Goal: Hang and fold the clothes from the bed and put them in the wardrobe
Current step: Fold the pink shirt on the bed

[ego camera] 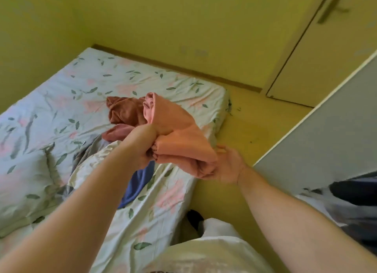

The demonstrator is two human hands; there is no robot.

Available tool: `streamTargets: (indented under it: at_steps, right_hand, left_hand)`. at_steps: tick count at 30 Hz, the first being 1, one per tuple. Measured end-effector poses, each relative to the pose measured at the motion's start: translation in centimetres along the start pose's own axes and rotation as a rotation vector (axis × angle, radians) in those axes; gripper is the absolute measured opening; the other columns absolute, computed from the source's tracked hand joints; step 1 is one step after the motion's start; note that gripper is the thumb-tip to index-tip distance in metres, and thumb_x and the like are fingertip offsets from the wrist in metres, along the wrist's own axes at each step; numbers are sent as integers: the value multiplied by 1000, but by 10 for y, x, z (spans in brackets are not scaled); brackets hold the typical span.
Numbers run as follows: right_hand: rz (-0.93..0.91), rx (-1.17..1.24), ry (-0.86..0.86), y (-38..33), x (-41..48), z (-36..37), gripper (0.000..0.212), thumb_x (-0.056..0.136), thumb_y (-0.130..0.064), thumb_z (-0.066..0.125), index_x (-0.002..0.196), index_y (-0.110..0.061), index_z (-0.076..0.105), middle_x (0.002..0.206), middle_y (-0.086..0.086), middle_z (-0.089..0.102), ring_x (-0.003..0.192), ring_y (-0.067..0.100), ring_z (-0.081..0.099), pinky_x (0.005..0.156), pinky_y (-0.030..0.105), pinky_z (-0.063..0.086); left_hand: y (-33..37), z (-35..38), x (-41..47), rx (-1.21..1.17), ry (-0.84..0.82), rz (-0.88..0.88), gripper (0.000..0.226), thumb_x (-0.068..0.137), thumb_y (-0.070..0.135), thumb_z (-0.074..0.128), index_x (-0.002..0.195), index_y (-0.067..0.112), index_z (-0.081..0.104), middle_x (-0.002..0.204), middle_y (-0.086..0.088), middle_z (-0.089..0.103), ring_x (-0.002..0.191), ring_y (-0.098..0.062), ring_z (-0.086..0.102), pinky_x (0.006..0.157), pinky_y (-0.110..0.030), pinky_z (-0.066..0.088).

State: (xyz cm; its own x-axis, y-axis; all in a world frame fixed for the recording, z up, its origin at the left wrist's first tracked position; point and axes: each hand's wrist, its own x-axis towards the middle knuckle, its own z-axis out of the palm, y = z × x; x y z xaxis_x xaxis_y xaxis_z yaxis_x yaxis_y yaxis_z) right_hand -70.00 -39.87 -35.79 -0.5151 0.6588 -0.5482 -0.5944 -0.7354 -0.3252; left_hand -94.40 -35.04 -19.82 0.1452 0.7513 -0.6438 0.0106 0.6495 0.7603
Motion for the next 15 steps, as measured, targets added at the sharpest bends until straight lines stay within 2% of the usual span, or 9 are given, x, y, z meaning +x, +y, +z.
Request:
streamTargets:
  at_steps: [2,3,5,6,8,9,11,13,15]
  right_hand:
    - [40,103,-142,5,-14,4,91,87,-75,53,150,-9,48,157,21,39,142,41,40,116,60,30]
    - [53,140,-205,8,-23,10,104,79,-81,58,153,-10,43,160,17,34,140,35,40,116,52,29]
    - [73,204,-193,16,-38,21,131,61,-88,70,159,-13,28,164,2,23,123,23,47,106,36,33]
    - [61,232,-161,20,-45,22,140,54,-90,73,161,-15,23,162,-5,24,112,18,50,99,30,35]
    - [-27,263,-67,23,-63,13,140,52,-90,75,161,-18,23,149,0,43,99,13,54,85,20,37]
    - [-83,291,17,25,-74,6,136,52,-89,76,159,-19,28,139,5,53,98,15,58,81,21,41]
    - [-211,382,247,27,-96,-16,129,45,-83,84,151,-23,42,133,14,63,109,30,66,81,40,54]
    - [-358,375,470,22,-120,-36,117,38,-80,89,136,-26,54,130,18,67,114,45,65,92,57,53]
    - [-482,266,699,11,-145,-53,106,37,-81,88,123,-24,62,119,17,72,106,47,68,92,67,50]
  left_hand:
    - [3,22,-1,94,-135,25,30,89,11,73,116,0,69,113,-21,73,106,-37,70,97,-56,54]
    - [2,37,-2,135,-200,36,31,87,10,74,115,0,69,115,-24,72,110,-39,68,97,-60,53]
    - [-1,68,-7,218,-290,58,35,83,9,78,115,-2,69,114,-26,71,111,-42,67,97,-64,51]
    - [-2,82,-9,258,-324,66,37,82,9,79,116,-3,68,114,-27,71,111,-44,67,97,-65,51]
    - [-5,109,-11,322,-395,62,38,84,10,77,117,-5,67,115,-29,69,112,-45,66,99,-65,49]
    - [-5,121,-10,352,-426,58,37,85,10,76,118,-5,67,114,-29,70,111,-45,66,99,-64,50]
    - [-7,142,-3,406,-468,44,36,86,8,75,120,-3,66,113,-26,72,110,-42,68,99,-59,52]
    - [-10,161,4,439,-491,23,38,86,6,74,121,-4,65,114,-25,71,112,-42,67,101,-57,52]
    - [-15,184,14,480,-509,9,41,86,8,74,123,-4,64,116,-25,71,113,-42,67,102,-58,51]
